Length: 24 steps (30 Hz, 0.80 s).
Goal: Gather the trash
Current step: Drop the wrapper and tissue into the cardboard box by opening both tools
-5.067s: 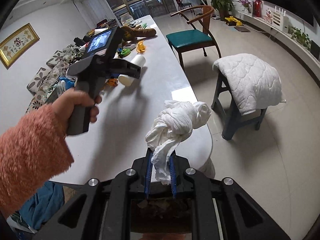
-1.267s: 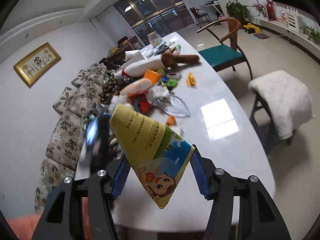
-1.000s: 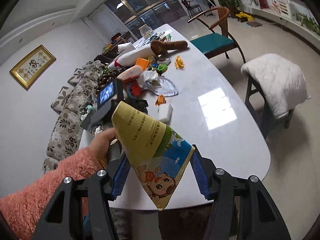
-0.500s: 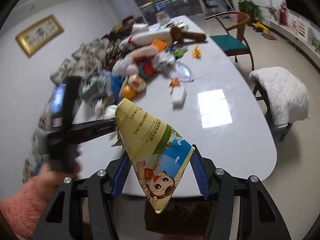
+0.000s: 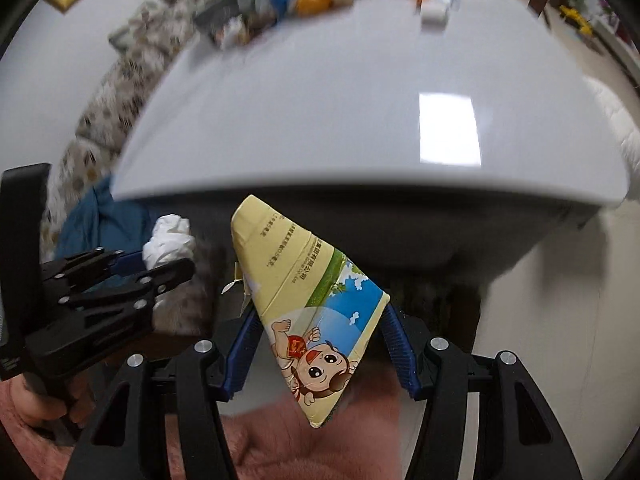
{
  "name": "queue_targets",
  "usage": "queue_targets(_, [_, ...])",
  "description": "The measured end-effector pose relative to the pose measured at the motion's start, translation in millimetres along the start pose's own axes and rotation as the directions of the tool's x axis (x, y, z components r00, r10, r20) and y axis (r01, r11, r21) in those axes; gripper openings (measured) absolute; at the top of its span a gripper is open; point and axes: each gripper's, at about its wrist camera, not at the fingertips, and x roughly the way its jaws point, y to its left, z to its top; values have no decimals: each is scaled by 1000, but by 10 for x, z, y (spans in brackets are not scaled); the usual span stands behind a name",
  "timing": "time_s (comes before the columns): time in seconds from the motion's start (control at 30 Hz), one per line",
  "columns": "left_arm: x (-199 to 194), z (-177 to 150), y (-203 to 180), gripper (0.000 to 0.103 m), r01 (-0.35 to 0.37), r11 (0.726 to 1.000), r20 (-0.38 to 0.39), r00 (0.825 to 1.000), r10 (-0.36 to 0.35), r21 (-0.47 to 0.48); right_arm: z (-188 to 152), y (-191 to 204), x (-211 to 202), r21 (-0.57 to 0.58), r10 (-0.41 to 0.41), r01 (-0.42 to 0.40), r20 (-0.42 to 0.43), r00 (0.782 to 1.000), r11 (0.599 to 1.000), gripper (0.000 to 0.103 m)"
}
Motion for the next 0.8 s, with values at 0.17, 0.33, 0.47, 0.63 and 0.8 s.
queue_targets(0.17, [845,-261,15,37,-18,1000,-123,992,18,4,-228,-203,652,26,-63,66,-86,994,997,57])
queue_targets(0.33, [1883,-448,0,37,-26,1000,-241,970,28,11,-404,-556,1447,31,-150,156,-147,978,987,57])
queue_targets(0.47, [2657,-515,-20,38,-14,999,-292,956,26,43,-481,-839,1996,42,-192,202,-184,964,978,61])
queue_targets(0.63, [3485,-546,-43,78,-23,994,-433,899,65,103,-472,-1108,2467,42,-309,325,-216,926,945,92])
queue_targets(0.8, [3674,-609,32,78,-38,994,-486,870,81,99,-464,-1193,2542,59,-309,329,-226,924,942,95])
